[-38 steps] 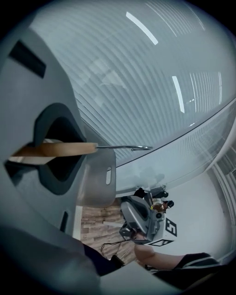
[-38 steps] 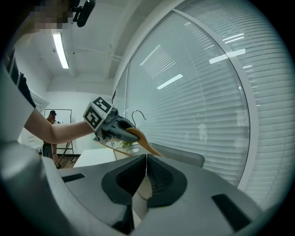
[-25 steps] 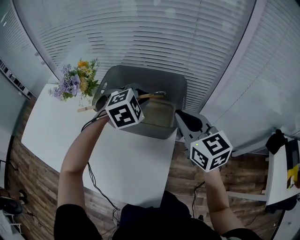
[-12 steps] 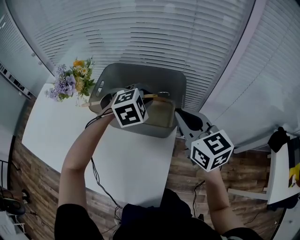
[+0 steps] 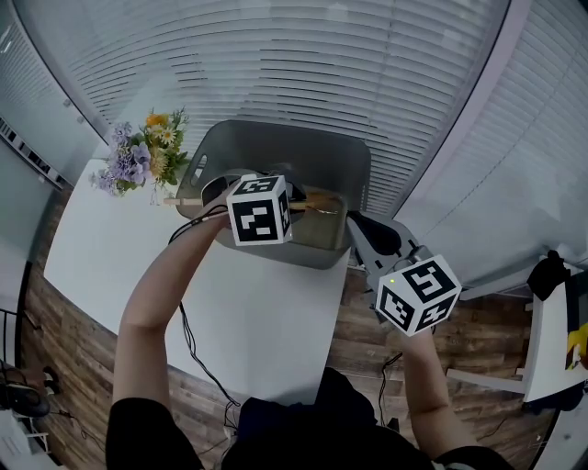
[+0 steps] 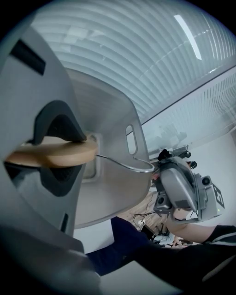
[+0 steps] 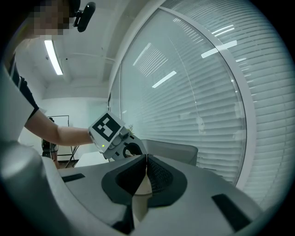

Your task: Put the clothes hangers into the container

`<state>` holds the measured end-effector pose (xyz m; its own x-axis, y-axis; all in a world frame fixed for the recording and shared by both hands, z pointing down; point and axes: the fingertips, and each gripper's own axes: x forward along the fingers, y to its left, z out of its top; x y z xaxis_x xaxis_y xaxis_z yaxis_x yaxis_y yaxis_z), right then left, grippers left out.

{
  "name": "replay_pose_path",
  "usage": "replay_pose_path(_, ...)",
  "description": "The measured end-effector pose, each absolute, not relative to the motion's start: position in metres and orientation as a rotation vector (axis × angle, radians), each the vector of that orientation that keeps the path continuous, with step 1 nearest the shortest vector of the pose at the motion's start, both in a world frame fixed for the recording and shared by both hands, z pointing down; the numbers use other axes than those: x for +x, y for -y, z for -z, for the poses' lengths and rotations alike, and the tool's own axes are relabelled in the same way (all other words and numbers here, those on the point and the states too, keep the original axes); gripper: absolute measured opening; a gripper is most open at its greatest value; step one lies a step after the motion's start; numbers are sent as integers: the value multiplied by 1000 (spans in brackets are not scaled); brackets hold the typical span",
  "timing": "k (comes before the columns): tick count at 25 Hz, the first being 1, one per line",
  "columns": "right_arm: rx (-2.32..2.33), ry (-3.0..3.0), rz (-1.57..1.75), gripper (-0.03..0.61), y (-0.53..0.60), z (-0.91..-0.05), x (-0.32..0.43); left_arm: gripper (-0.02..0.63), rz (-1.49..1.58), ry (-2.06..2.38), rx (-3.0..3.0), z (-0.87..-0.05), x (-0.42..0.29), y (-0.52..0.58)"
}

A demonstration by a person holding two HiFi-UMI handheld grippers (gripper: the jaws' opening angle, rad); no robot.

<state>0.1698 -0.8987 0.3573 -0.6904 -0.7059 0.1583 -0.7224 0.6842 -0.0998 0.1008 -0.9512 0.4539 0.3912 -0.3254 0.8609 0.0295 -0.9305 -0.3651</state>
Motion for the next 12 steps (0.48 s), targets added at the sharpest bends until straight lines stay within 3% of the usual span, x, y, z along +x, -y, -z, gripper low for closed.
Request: replay_pose_path(12,1193,2775,-244,29,897,-361,168,128,1670,-109,-2214,-466,92,940)
